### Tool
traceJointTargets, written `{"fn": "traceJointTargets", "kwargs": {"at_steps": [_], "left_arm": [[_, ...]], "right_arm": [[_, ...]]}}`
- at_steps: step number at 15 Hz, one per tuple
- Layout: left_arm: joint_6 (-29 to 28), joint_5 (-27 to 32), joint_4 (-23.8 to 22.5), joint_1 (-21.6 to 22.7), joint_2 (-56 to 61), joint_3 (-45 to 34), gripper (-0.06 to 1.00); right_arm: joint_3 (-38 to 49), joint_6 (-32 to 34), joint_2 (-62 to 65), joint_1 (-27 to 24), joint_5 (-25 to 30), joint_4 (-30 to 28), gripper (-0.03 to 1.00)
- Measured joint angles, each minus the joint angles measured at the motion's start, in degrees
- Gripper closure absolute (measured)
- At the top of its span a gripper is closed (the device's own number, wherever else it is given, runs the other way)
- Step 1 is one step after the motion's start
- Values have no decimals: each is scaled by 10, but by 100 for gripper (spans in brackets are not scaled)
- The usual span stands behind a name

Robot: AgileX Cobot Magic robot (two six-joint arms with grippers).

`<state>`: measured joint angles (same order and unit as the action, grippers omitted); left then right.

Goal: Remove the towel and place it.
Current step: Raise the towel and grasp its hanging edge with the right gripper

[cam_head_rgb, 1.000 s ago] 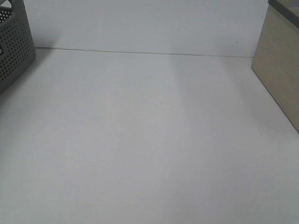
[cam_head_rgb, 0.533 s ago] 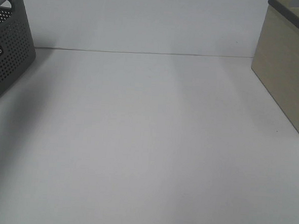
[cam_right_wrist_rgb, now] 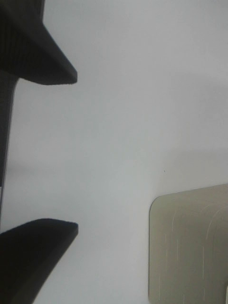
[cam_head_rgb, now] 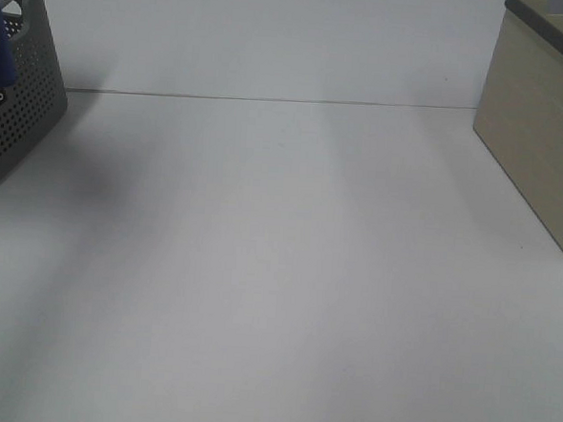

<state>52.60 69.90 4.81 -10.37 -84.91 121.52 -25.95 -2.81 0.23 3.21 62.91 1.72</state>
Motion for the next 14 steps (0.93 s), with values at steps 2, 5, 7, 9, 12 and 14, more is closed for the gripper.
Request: {"fn": "traceJointTargets", "kwargs": {"at_steps": [2, 5, 7, 9, 12, 14], "left_arm": [[-10, 1, 0, -49, -10, 0, 94], [-73, -29, -1, -101, -49, 0, 94], [-89, -48, -1, -129, -81, 0, 94], [-92, -66, -2, -157, -108, 0, 94], [-92, -104, -2, -191, -144, 0, 94], [-93, -117, -2, -203, -153, 0, 94]], "right_arm": [[-7, -2, -23, 0, -9, 16, 20], [-13, -29, -100, 0, -90, 103, 20], [-13, -65, -157, 0, -174, 170, 20], [-13, -138, -221, 0, -235, 232, 20], [-13, -347, -357, 0, -278, 396, 20], [-13, -522, -441, 0, -293, 551, 20]]}}
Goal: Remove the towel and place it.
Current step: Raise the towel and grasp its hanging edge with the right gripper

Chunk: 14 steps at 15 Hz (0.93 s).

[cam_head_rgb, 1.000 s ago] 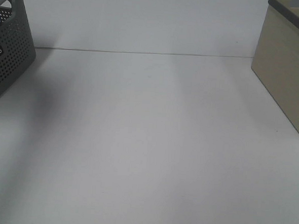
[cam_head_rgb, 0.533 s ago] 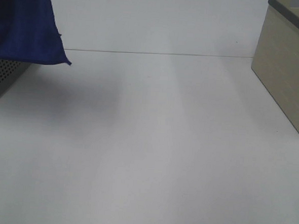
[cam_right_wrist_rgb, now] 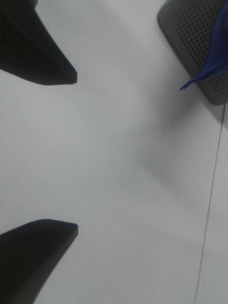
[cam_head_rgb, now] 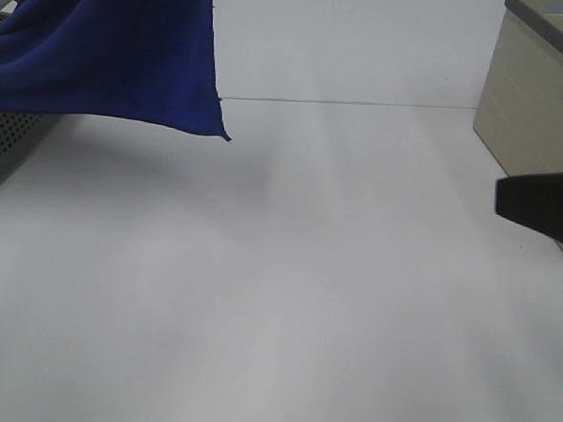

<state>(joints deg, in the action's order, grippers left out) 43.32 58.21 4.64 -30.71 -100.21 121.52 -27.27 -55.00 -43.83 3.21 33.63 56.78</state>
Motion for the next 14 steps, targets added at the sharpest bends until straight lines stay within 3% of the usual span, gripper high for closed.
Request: {"fn": "traceJointTargets", "kwargs": {"at_steps": [2, 3, 4, 5, 7, 11, 14], "left_arm": [[-7, -14, 1, -17, -1, 0, 94], [-12, -18, 1, -20, -1, 0, 94], [-23, -27, 2, -30, -1, 0, 94], [-33, -33, 3, -36, -3, 0, 94], [-42, -40, 5, -42, -9, 0, 94], [-53, -40, 6, -42, -14, 0, 94], [-54, -40, 6, -42, -14, 0, 94]], "right_arm": [[0, -213, -99, 0, 13, 193, 20], [0, -257, -124, 0, 23, 243, 20], [0, -359, -169, 0, 56, 338, 20], [-1, -431, -214, 0, 95, 391, 20], [-18, -497, -306, 0, 150, 417, 20], [-96, -515, -433, 2, 234, 427, 20], [-144, -515, -460, 67, 203, 427, 20]]}}
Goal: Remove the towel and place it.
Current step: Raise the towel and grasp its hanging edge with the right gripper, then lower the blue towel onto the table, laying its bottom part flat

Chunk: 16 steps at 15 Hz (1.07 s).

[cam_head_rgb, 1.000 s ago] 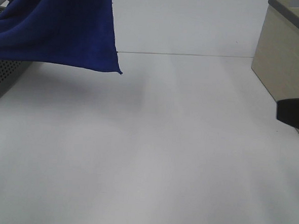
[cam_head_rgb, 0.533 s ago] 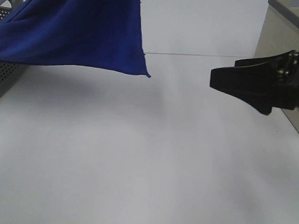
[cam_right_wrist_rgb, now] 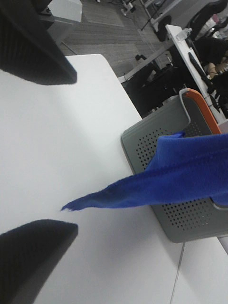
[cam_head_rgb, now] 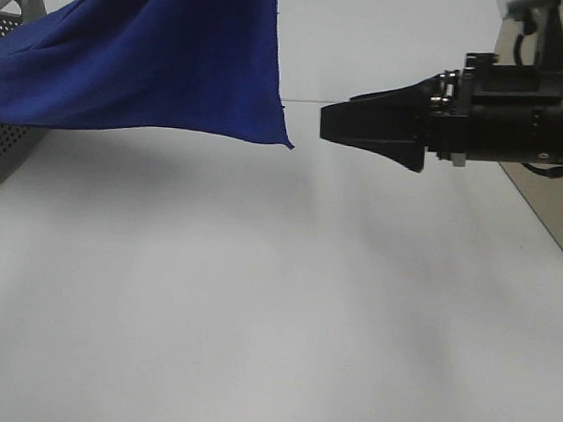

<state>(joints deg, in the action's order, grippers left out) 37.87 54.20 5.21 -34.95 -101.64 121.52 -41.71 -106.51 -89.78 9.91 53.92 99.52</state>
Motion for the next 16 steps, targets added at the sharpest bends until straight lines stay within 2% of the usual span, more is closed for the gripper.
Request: {"fn": "traceJointTargets", "kwargs": {"at_steps": [3, 4, 10, 12, 14, 16], "left_arm": [[0, 0, 0, 0, 0, 0, 94], [0, 0, 0, 0, 0, 0, 94], [0, 0, 4, 0, 0, 0, 94], [0, 0, 4, 0, 0, 0, 94], [0, 0, 4, 0, 0, 0, 94], [0, 0, 4, 0, 0, 0, 94]], "right_arm": [[-52, 6, -9, 69, -134, 1, 20], [-66, 6, -16, 81, -160, 1, 20], [-155, 11, -107, 148, -173, 1, 20], [-155, 17, -117, 151, -178, 1, 23], [-155, 17, -117, 151, -178, 1, 34], [-155, 17, -117, 151, -178, 1, 66]]}}
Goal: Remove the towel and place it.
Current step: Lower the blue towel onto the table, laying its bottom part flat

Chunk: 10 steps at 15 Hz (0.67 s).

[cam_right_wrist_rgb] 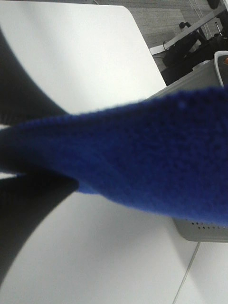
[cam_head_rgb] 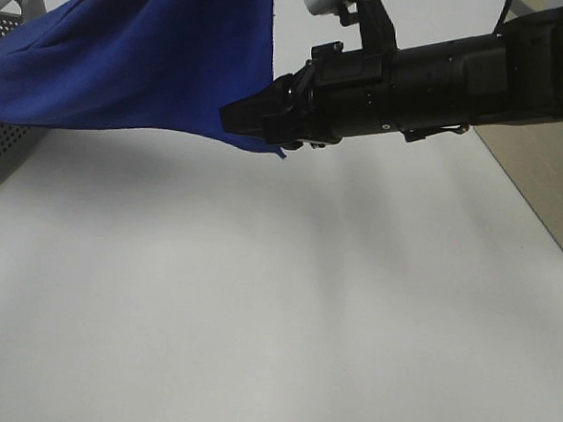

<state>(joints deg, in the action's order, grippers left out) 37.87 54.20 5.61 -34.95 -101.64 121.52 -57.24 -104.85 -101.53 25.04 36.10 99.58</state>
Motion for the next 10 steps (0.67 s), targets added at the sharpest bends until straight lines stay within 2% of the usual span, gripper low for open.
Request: {"fn": "traceJointTargets", "kwargs": {"at_steps": [1, 2, 7, 9, 10], "left_arm": [[0, 0, 0, 0, 0, 0, 94], [0, 0, 0, 0, 0, 0, 94], [0, 0, 0, 0, 0, 0, 94], [0, 0, 0, 0, 0, 0, 94], [0, 0, 0, 0, 0, 0, 94]], "right_arm": [[-1, 0, 0, 0, 0, 0, 86], [-1, 1, 0, 0, 0, 0, 95], [-2, 6, 0, 0, -6, 0, 95], [-2, 66, 5, 0, -25, -10, 95], [-2, 118, 15, 0, -40, -51, 95]]}}
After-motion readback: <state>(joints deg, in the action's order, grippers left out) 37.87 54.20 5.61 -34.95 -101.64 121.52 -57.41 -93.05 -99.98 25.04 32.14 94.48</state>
